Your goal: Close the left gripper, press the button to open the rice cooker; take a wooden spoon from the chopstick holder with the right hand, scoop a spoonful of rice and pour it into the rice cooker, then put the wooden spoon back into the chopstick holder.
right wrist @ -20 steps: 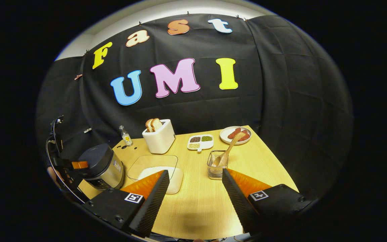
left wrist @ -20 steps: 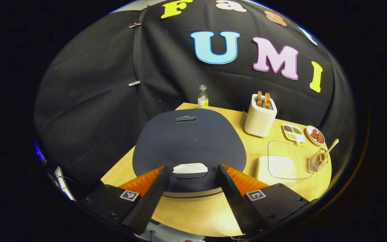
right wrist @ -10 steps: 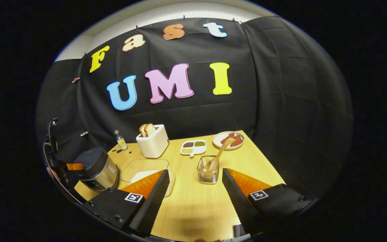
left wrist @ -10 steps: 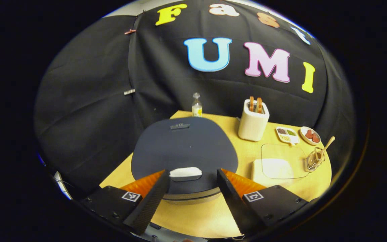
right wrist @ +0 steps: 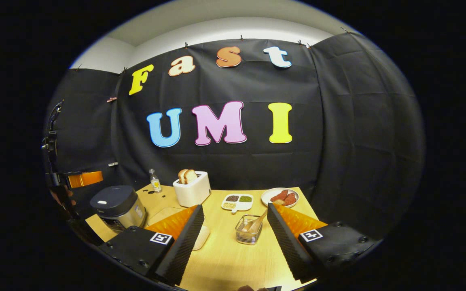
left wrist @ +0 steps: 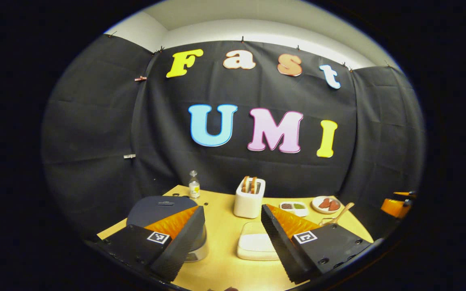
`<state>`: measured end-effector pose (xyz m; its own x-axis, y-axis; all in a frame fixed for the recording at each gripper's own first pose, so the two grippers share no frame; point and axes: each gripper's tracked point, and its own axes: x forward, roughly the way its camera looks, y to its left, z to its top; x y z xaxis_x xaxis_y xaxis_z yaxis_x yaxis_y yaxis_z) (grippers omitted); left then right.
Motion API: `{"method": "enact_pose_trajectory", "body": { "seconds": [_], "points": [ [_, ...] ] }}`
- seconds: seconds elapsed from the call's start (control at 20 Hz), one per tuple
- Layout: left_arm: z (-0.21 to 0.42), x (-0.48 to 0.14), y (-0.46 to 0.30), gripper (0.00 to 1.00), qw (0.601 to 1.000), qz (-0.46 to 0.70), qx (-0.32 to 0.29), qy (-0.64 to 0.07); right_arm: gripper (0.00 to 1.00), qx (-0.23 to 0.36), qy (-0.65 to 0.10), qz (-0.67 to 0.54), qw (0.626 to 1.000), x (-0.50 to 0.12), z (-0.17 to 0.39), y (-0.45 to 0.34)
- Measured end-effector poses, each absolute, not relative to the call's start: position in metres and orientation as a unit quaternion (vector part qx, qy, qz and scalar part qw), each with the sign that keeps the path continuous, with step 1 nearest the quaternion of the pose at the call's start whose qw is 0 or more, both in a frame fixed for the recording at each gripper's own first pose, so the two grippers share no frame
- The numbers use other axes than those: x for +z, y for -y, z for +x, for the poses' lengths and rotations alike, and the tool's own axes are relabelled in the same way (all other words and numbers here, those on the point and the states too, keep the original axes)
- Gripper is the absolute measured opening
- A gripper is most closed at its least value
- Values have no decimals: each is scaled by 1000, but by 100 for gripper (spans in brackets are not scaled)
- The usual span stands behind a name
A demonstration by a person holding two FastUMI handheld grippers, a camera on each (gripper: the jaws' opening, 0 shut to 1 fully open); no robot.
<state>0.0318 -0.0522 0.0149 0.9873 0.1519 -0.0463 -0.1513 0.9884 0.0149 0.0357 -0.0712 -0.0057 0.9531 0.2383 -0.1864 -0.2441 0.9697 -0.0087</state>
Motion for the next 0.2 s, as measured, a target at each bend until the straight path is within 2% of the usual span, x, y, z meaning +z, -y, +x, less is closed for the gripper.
{"method": "enact_pose_trajectory", "body": {
  "seconds": [0.2],
  "points": [
    [13,8,80,95,998,8,54,-12,98,75,-76,-30,994,-10,24,83]
  ]
}}
